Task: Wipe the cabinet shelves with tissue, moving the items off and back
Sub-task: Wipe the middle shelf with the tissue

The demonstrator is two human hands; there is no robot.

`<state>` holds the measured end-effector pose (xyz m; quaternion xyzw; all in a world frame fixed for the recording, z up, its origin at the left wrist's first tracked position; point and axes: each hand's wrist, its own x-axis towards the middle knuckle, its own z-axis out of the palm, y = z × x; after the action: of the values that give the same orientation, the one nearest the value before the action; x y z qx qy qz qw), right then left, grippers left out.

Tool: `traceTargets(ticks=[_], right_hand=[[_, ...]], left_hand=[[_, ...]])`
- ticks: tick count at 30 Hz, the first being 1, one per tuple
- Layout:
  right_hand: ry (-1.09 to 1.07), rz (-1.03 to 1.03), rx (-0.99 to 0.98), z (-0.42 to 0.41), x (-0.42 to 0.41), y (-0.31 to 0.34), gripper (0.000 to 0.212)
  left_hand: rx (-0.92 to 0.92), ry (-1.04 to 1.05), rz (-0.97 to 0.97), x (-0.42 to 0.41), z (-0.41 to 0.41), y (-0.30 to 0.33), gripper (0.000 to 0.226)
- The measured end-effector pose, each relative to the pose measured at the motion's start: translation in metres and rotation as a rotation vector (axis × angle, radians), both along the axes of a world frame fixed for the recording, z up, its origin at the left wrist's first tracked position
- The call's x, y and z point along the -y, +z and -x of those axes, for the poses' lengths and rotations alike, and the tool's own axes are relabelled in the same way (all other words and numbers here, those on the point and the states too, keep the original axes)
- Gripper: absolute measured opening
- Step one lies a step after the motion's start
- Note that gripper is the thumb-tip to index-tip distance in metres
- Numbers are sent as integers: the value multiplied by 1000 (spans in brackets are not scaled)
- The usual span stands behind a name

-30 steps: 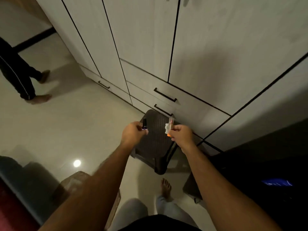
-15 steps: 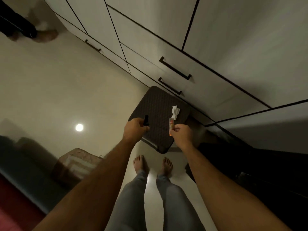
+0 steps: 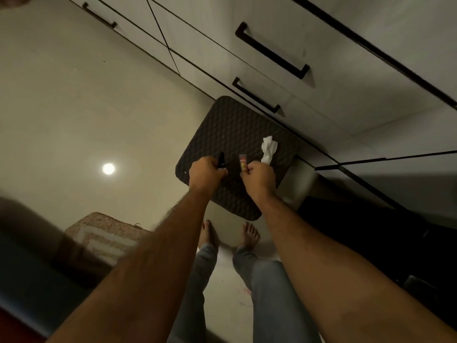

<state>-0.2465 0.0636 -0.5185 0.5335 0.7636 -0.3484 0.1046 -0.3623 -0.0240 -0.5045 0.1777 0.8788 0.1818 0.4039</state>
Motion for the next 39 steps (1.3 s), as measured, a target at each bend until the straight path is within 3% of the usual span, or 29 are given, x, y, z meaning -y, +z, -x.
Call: traceTargets(ticks=[10,16,20,23,28,33,39], right_hand=[[-8,-23,50,1,-1,-19,19],[-87,-141,-57,-9,-9,-8,20],[-272,-225,-142,-13,-42,3,35],[-266,-192,-96,-6,-63,0,43],[-231,-149,-32,-3,-79,3,22],[-354,-85,-181,-33,-58,55,8],[-424,-45,-299,-75,-17,154,10]], left_hand=[[12,12,7,-10,1,-20,26],[0,32,-5,-8,-2,-16,34],[-71,69,-60,-2,-2,-8,44],[-166,51,-85,-1,-4,-2,44],[-241,-58,-116,3,-13,13,49],[-243,-144,-90,18,-27,57,50],[-282,-355,-127,30,-48,144,57]])
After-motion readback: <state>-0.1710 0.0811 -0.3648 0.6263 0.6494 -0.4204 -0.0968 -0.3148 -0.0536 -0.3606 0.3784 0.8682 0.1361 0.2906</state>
